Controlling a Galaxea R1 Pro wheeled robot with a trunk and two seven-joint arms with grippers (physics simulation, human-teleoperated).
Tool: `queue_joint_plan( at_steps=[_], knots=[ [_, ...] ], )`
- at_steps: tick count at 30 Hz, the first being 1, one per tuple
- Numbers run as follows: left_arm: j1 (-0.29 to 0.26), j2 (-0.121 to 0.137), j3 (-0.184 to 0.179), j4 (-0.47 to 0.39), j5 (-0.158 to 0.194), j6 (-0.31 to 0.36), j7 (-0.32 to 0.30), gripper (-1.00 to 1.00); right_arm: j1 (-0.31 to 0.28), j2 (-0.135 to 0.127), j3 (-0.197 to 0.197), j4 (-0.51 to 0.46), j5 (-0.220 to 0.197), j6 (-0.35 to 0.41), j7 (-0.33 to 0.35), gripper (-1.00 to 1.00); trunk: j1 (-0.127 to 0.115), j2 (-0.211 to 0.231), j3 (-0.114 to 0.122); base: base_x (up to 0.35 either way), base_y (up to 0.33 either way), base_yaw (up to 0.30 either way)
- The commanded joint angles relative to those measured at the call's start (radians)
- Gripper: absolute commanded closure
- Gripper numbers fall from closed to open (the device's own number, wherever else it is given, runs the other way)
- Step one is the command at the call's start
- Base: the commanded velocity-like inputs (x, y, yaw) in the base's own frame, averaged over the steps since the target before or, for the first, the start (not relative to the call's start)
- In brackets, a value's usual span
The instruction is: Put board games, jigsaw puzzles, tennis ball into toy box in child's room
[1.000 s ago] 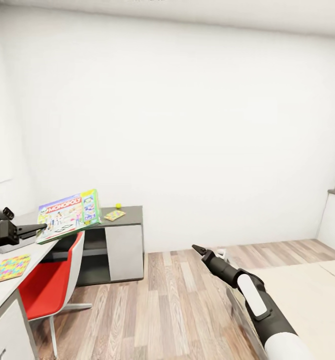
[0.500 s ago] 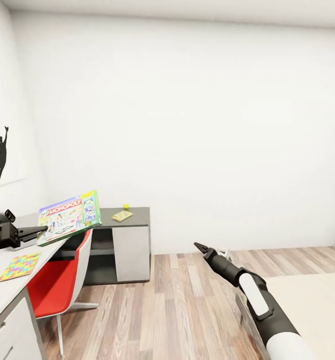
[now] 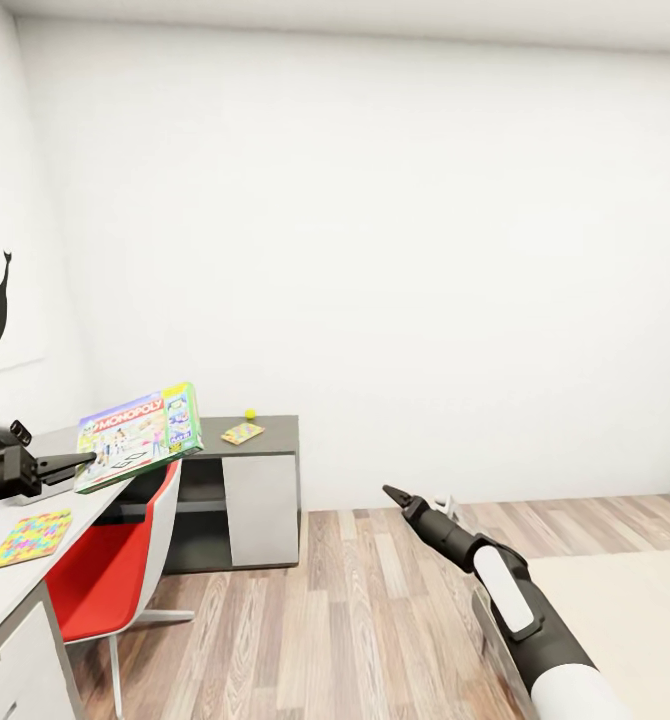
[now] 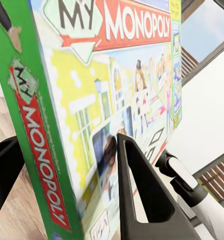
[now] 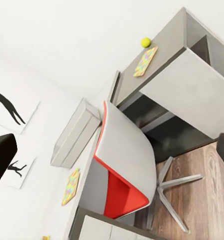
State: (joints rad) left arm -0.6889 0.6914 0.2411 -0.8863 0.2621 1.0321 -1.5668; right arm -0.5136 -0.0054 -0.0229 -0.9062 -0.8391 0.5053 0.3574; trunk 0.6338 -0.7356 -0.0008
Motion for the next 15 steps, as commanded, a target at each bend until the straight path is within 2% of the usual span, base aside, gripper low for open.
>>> queue_joint_plan(
  at_steps=[1, 15],
  knots=[
    [0.000, 0.000, 0.000, 0.000, 0.000, 0.010, -0.004, 1.00, 0.000, 0.001, -0.002, -0.003, -0.005, 0.007, 0.001, -1.00, 0.000, 0.000, -0.001, 0.002, 0.000, 0.000],
    [0.000, -0.001, 0.000, 0.001, -0.001, 0.010, -0.004, 1.00, 0.000, 0.005, 0.001, -0.027, -0.003, 0.007, -0.001, -1.00, 0.000, 0.000, -0.021, 0.007, 0.000, 0.000]
  ],
)
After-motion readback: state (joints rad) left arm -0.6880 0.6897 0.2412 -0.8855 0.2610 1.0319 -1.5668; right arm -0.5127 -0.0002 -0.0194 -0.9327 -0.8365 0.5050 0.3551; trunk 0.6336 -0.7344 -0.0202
